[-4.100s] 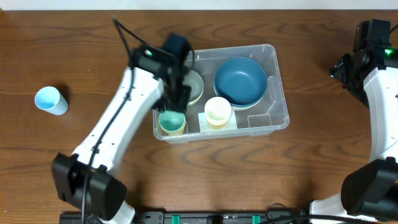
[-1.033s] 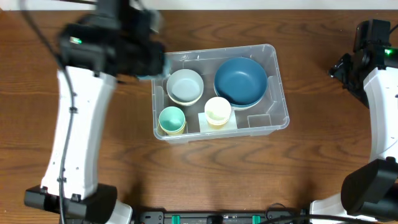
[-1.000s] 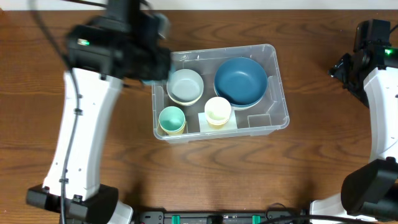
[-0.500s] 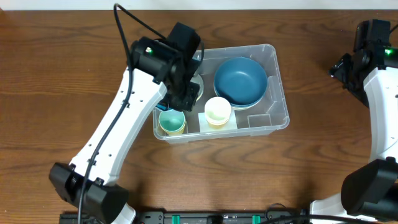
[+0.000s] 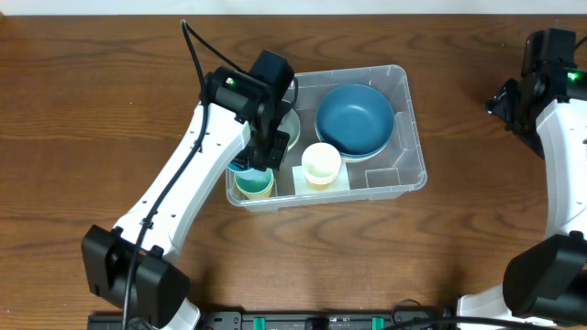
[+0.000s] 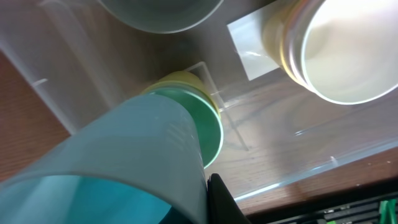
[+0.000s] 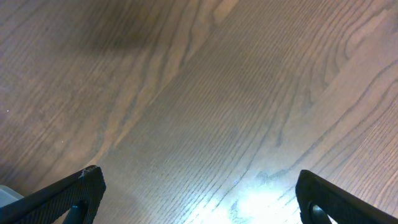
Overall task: Pack container
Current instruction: 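Lower the blue cup into the mint cup and release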
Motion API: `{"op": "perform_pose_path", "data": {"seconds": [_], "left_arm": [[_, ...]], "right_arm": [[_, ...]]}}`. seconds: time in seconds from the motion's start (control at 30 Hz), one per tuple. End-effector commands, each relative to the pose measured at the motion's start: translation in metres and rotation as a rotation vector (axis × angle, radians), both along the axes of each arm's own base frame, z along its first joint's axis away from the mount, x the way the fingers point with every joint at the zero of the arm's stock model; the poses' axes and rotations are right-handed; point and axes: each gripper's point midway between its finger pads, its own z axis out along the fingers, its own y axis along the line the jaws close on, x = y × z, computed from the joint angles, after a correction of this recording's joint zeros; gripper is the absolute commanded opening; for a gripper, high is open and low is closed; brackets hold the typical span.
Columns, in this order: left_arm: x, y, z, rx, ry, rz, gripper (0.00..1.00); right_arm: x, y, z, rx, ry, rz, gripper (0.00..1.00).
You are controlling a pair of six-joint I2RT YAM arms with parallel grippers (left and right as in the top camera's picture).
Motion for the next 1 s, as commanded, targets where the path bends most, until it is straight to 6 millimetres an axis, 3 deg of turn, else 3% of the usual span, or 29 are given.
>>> {"op": "perform_pose_path", "data": {"seconds": [0.0,0.47,0.5,0.6,0.67,0.97], "left_arm": [[-0.002,-0.003,-0.001,-0.021,0.019,0.012,0.06],[-0.010,0.001,-0.002,-0.005,0.051,0.016,0.07],[-0.010,0.001,-0.002,-0.006,0.051,0.016,0.13],[-0.010,0.000,-0.001,-0.011,0.054,0.014,0.48],[-0.011,-0.001,-0.001,-0.016,0.056,0.014,0.58],[-0.014,0.000,0.007,-0.028,0.046,0.015,0.59]], "right_arm": [[-0.001,-0.004,0.002,-0.013,-0.003,-0.022,0.99],[-0.001,-0.004,0.002,-0.014,-0.004,-0.022,0.99],[-0.001,-0.004,0.002,-0.013,-0.003,-0.022,0.99],[-0.001,-0.004,0.002,-0.013,-0.004,-0.022,0.99],[-0.001,-0.004,0.002,-0.013,-0.003,-0.022,0.99],[-0.001,-0.004,0.002,-0.014,-0.004,-0.022,0.99]]}}
